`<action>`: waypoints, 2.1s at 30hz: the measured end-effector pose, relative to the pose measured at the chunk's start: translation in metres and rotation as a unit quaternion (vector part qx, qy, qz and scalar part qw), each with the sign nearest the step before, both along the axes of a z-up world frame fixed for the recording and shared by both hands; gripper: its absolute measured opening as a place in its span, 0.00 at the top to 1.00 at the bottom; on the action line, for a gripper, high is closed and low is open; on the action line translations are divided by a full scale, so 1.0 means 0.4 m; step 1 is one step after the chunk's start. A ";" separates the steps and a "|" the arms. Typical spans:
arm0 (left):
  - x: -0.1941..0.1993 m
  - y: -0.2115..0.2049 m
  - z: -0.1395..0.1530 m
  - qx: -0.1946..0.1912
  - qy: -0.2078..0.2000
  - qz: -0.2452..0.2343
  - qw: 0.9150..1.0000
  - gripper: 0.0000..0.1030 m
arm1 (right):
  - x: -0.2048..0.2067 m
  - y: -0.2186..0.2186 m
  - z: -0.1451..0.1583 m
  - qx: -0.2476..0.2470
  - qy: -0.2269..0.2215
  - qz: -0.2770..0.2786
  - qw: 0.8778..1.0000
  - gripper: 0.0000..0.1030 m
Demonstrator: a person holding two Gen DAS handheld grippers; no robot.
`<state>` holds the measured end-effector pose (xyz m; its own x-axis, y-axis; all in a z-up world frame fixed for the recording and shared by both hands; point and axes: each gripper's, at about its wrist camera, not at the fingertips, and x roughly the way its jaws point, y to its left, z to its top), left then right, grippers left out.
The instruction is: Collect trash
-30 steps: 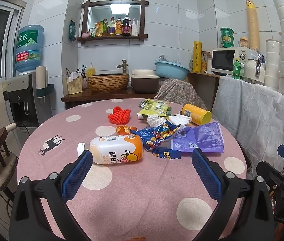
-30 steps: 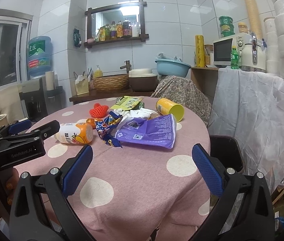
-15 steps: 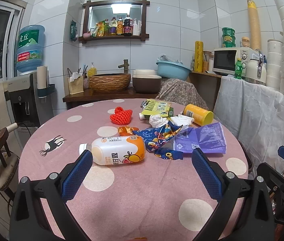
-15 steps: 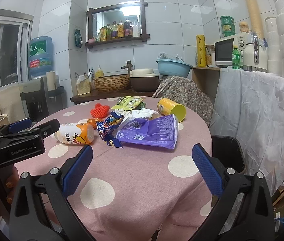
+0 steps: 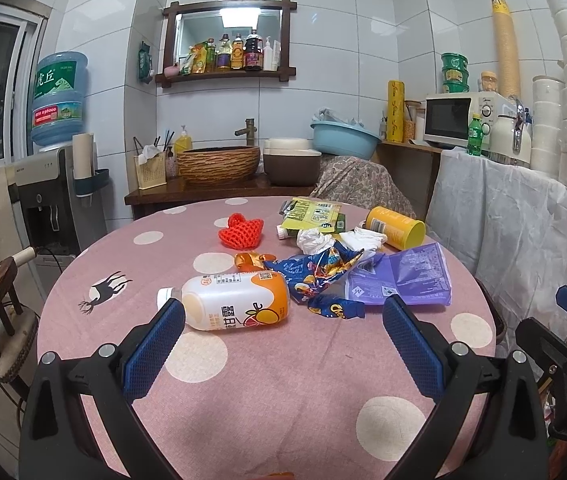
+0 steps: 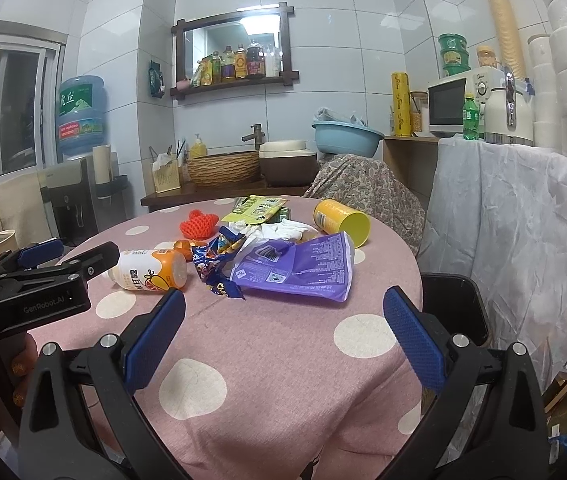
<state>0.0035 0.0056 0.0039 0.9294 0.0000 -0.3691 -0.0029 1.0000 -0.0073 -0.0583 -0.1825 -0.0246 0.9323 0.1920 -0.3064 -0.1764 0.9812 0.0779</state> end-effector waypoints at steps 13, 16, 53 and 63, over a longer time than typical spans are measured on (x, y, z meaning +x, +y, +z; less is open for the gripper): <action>0.007 -0.004 0.000 0.003 0.001 -0.004 1.000 0.05 | -0.002 0.005 0.003 -0.004 -0.005 0.002 1.000 0.05; 0.011 -0.007 -0.003 0.006 0.002 -0.004 1.000 0.05 | 0.002 0.003 0.002 -0.002 -0.002 0.004 1.000 0.05; 0.224 0.091 -0.046 0.150 0.088 -0.134 0.976 0.05 | 0.391 -0.060 -0.099 -0.023 0.153 0.057 0.986 0.05; 0.284 0.109 -0.052 0.168 0.113 -0.186 0.962 0.06 | 0.545 -0.118 -0.115 0.029 0.190 0.056 0.980 0.10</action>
